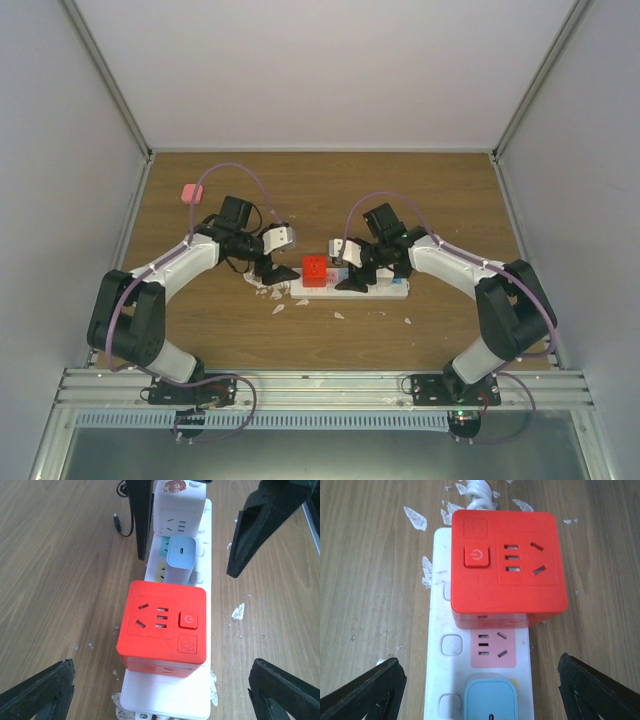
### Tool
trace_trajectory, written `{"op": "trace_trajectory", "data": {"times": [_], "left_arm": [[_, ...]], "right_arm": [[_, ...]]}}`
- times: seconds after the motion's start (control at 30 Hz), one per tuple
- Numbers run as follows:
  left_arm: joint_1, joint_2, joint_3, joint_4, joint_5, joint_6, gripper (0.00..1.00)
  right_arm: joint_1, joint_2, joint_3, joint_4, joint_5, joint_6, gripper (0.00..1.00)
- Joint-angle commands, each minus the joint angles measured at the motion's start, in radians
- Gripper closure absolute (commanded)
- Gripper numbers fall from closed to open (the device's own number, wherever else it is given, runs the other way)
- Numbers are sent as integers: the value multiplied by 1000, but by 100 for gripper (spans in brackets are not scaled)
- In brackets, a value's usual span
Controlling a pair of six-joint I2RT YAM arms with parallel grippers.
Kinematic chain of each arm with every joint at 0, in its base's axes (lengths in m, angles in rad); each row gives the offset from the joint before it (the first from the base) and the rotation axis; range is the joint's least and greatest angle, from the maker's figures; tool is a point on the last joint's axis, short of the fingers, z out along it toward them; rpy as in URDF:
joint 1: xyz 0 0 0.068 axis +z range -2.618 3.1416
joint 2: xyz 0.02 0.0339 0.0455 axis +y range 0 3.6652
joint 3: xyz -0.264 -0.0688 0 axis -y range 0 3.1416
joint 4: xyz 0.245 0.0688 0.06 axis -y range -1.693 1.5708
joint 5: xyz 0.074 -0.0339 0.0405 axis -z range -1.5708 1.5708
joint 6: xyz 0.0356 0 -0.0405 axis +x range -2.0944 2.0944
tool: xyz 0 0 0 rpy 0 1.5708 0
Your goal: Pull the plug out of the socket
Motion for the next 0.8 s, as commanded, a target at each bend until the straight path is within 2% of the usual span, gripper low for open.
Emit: {"op": "trace_trajectory", "data": {"times": [0.0,0.17,0.3,0.53,0.77], "left_arm": [[-25,-21,-43,95,18,46,5],[-29,-22,-80,171,38,62,4],[-44,21,-53,174,44,69,4],[-62,70,-55,222,61,62,8],[-98,96,-65,255,21,49,12]], "right_arm": [[10,-3,31,-21,79,-15,17],[10,0,25,-27,120,-24,22],[9,20,26,-36,146,-33,28],[9,40,23,-37,157,-40,41],[8,48,20,-42,168,-47,49]]}}
